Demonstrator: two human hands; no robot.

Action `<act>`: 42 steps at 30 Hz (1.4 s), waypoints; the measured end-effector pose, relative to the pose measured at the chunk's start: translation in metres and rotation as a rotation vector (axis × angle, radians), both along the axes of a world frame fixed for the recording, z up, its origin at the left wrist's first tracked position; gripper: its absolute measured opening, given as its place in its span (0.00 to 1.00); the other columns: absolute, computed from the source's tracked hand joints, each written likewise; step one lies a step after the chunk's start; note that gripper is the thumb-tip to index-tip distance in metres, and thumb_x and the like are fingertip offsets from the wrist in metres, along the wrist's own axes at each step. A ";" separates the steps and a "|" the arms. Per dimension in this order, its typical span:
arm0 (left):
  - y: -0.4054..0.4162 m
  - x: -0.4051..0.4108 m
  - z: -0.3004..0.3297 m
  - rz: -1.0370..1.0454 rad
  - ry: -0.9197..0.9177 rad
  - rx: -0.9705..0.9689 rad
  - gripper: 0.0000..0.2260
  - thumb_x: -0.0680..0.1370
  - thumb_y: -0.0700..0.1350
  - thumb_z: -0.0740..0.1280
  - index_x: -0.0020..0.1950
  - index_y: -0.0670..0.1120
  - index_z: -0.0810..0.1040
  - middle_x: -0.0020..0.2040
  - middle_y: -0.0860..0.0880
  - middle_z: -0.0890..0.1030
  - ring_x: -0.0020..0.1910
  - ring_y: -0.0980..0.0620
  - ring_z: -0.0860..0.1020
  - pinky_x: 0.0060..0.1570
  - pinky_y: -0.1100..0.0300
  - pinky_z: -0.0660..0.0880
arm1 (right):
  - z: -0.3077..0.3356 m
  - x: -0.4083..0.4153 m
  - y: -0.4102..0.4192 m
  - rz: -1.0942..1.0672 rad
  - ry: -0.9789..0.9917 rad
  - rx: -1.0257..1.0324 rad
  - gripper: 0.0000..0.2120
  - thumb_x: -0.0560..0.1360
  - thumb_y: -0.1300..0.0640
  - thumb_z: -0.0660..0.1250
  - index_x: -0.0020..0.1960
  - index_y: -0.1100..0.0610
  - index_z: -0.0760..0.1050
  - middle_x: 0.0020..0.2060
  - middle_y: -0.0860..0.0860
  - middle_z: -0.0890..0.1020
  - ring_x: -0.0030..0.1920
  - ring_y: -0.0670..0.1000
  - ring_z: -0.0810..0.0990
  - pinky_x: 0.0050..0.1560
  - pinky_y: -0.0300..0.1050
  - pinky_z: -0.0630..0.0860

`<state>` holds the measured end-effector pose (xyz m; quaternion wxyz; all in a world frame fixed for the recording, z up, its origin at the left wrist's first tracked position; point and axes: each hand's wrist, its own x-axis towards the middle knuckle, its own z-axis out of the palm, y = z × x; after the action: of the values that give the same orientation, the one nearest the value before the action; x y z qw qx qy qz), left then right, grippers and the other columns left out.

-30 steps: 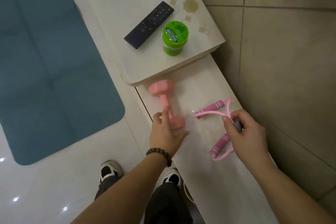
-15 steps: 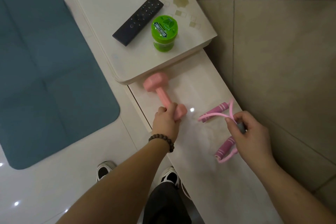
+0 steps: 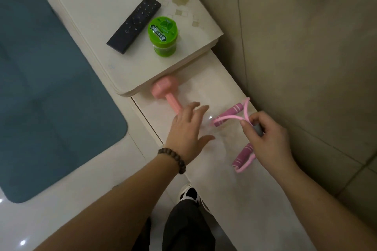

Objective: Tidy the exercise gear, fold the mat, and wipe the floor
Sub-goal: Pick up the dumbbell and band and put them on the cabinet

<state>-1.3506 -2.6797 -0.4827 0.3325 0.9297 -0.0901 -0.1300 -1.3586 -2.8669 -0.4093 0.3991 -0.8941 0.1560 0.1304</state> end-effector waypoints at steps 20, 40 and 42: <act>-0.039 -0.004 -0.024 -0.633 -0.158 0.733 0.22 0.77 0.44 0.62 0.72 0.45 0.68 0.74 0.42 0.61 0.72 0.42 0.61 0.74 0.40 0.47 | -0.029 -0.093 -0.049 0.247 0.334 -0.663 0.19 0.77 0.42 0.61 0.63 0.51 0.68 0.44 0.50 0.74 0.41 0.50 0.72 0.31 0.39 0.63; -0.070 -0.004 -0.074 -0.483 0.161 0.514 0.37 0.78 0.36 0.57 0.79 0.50 0.38 0.78 0.40 0.37 0.78 0.40 0.44 0.75 0.47 0.55 | -0.141 -0.147 -0.137 -0.441 0.184 -0.374 0.16 0.77 0.60 0.63 0.65 0.55 0.73 0.65 0.56 0.69 0.61 0.57 0.73 0.58 0.48 0.74; -0.071 -0.008 -0.070 -0.446 0.167 0.513 0.37 0.78 0.35 0.57 0.79 0.47 0.37 0.77 0.39 0.36 0.78 0.39 0.44 0.75 0.46 0.56 | -0.137 -0.157 -0.135 -0.572 0.158 -0.367 0.14 0.79 0.61 0.61 0.64 0.57 0.73 0.61 0.54 0.70 0.55 0.55 0.75 0.51 0.38 0.74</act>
<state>-1.3586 -2.7504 -0.5522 0.0578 0.9267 -0.2278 -0.2933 -1.5157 -3.0022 -0.5463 0.2387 -0.8583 0.4513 0.0517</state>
